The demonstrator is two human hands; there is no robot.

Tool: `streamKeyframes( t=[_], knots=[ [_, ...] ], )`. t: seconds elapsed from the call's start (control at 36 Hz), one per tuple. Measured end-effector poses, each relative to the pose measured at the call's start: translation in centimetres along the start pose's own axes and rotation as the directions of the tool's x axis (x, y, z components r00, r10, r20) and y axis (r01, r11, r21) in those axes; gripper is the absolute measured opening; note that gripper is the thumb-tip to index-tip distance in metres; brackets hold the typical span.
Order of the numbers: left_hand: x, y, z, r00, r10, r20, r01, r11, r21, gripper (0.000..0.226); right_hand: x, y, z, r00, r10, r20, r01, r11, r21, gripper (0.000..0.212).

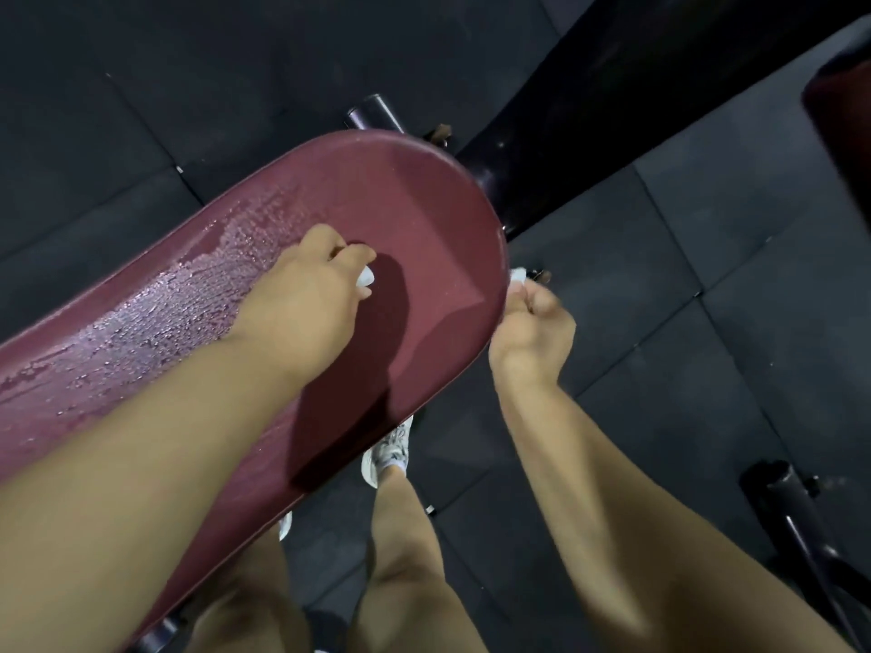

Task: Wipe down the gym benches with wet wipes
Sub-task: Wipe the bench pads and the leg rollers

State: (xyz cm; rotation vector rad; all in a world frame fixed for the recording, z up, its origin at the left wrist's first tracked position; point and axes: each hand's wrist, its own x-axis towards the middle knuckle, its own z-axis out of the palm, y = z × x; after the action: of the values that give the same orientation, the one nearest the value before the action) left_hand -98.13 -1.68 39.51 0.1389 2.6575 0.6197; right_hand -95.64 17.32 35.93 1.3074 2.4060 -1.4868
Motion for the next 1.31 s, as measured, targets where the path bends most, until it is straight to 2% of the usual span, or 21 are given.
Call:
streamKeyframes(
  t=[0.11, 0.19, 0.31, 0.5, 0.67, 0.78, 0.92, 1.06, 1.17, 1.25, 1.31],
  knots=[
    [0.5, 0.2, -0.3, 1.0, -0.002, 0.001, 0.002, 1.0, -0.015, 0.034, 2.6, -3.2, 0.9, 0.973, -0.192, 0.126, 0.213, 0.96, -0.181, 0.038],
    [0.6, 0.0, -0.6, 0.999, -0.032, -0.005, 0.032, 0.999, -0.018, 0.035, 4.0, -5.6, 1.8, 0.946, -0.23, 0.228, 0.293, 0.906, -0.305, 0.029],
    [0.5, -0.7, -1.1, 0.994, -0.104, -0.032, 0.103, 0.994, -0.027, 0.035, 5.4, -8.1, 3.5, 0.909, -0.278, 0.311, 0.397, 0.805, -0.442, 0.026],
    [-0.1, -2.1, -2.0, 0.98, -0.195, -0.037, 0.191, 0.979, -0.075, 0.034, 6.8, -12.0, 6.7, 0.85, -0.2, 0.488, 0.484, 0.661, -0.573, 0.025],
    [-0.9, -4.0, -2.5, 0.947, -0.322, 0.006, 0.32, 0.938, -0.13, 0.023, 5.7, -15.0, 10.3, 0.705, -0.231, 0.67, 0.677, 0.5, -0.54, 0.025],
    [-2.4, -5.8, -2.7, 0.939, -0.335, -0.076, 0.324, 0.937, -0.13, 0.024, 4.6, -15.8, 12.6, 0.63, -0.234, 0.74, 0.749, 0.435, -0.5, 0.024],
    [-4.4, -7.5, -3.0, 0.891, -0.423, -0.165, 0.409, 0.905, -0.113, 0.024, 2.6, -16.4, 15.0, 0.508, -0.193, 0.84, 0.85, 0.271, -0.452, 0.024],
    [-6.2, -9.0, -2.9, 0.829, -0.51, -0.227, 0.487, 0.86, -0.154, 0.022, -1.9, -16.2, 18.2, 0.263, -0.109, 0.959, 0.962, 0.098, -0.253, 0.021],
    [-7.5, -9.8, -2.5, 0.784, -0.567, -0.254, 0.523, 0.823, -0.222, 0.021, -5.9, -15.1, 20.1, 0.119, -0.07, 0.99, 0.99, 0.088, -0.113, 0.023],
    [-8.6, -10.6, -2.5, 0.688, -0.692, -0.218, 0.591, 0.709, -0.386, 0.019, -6.5, -14.9, 20.6, 0.068, -0.05, 0.996, 0.997, 0.036, -0.066, 0.021],
    [-9.3, -10.9, -2.4, 0.714, -0.644, -0.274, 0.563, 0.761, -0.321, 0.017, -6.0, -15.3, 20.4, 0.069, -0.03, 0.997, 0.998, 0.007, -0.069, 0.021]
  ],
)
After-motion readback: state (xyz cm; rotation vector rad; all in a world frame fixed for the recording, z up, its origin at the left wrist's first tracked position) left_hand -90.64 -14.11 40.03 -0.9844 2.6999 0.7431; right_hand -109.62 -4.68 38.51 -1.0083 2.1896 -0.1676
